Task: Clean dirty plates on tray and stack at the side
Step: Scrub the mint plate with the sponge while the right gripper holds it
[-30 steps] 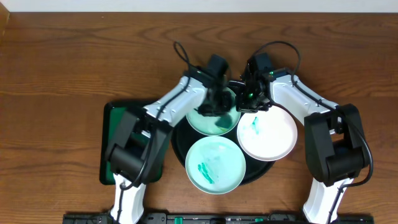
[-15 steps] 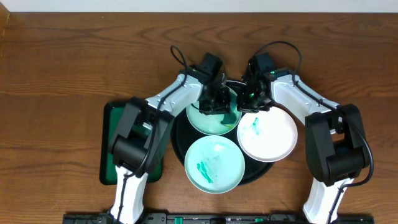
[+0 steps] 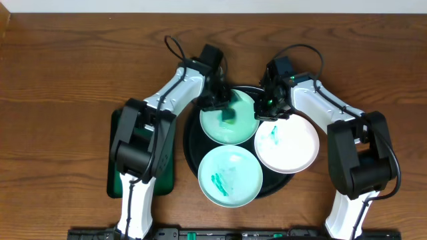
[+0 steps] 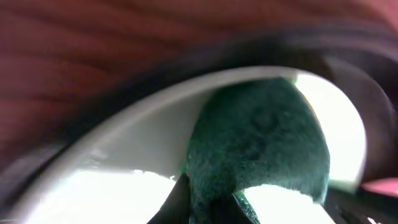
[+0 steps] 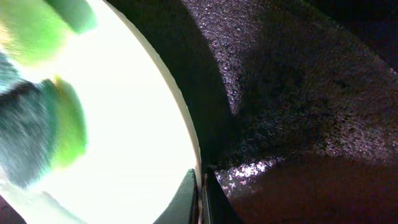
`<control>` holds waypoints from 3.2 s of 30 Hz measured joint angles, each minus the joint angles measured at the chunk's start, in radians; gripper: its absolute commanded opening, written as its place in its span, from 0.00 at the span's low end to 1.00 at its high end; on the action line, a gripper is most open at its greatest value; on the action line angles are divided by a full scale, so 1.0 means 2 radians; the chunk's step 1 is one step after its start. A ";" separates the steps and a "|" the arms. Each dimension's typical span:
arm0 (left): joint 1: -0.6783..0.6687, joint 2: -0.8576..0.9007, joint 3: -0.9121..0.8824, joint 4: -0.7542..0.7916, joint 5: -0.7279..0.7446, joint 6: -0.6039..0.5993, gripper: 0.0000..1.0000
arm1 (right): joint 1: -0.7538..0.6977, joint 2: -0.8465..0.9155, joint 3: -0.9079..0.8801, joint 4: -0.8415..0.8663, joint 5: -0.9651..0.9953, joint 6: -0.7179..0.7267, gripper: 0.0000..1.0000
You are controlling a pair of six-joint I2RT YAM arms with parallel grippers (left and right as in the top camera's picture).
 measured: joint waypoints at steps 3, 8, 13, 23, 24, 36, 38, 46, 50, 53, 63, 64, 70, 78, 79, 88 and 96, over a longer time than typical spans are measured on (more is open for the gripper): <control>-0.001 0.002 0.014 -0.013 -0.040 0.007 0.07 | 0.000 0.000 0.000 -0.001 0.000 0.000 0.01; -0.003 0.009 0.044 -0.057 -0.109 0.015 0.07 | 0.000 0.000 0.000 -0.002 0.000 0.000 0.01; -0.004 0.010 0.053 -0.126 -0.151 0.022 0.07 | 0.001 0.000 0.001 0.000 -0.010 0.000 0.01; -0.025 0.010 0.053 -0.149 -0.136 0.078 0.07 | 0.003 0.000 0.001 -0.006 -0.019 0.000 0.01; -0.030 0.010 0.053 -0.145 -0.127 0.082 0.07 | 0.003 0.000 0.001 -0.006 -0.019 0.000 0.01; -0.101 0.014 0.053 -0.092 -0.035 0.088 0.07 | 0.000 0.000 0.001 -0.018 -0.013 -0.002 0.01; -0.100 0.016 0.053 -0.090 -0.014 0.087 0.07 | 0.000 0.000 0.001 -0.019 -0.012 -0.002 0.01; -0.080 0.020 0.051 -0.043 0.039 0.072 0.07 | -0.002 0.000 0.001 -0.019 -0.004 -0.002 0.01; -0.056 0.023 0.051 -0.022 0.038 0.048 0.07 | -0.002 0.000 0.001 -0.020 -0.002 -0.002 0.01; -0.030 0.023 0.051 -0.028 0.012 0.036 0.07 | -0.002 0.000 0.001 -0.021 -0.001 -0.002 0.01; 0.013 0.022 0.059 -0.119 -0.059 0.033 0.07 | -0.002 0.000 0.001 -0.010 -0.004 -0.004 0.01; 0.013 0.021 0.059 -0.126 -0.065 0.033 0.07 | -0.002 0.000 0.002 -0.010 -0.005 -0.005 0.01; 0.010 0.021 0.062 -0.152 -0.080 0.047 0.07 | 0.000 0.000 0.002 -0.011 -0.010 -0.006 0.01; -0.008 0.021 0.063 -0.177 -0.074 0.087 0.07 | 0.000 0.000 0.002 -0.016 -0.012 -0.010 0.01; -0.009 0.021 0.063 -0.178 -0.069 0.089 0.07 | 0.000 0.000 0.002 -0.017 -0.012 -0.010 0.01; -0.029 0.021 0.061 -0.165 0.008 0.101 0.07 | 0.000 0.000 0.002 -0.022 -0.011 -0.013 0.01; -0.028 0.021 0.061 -0.166 -0.025 0.088 0.07 | 0.000 0.000 0.002 -0.022 -0.010 -0.013 0.01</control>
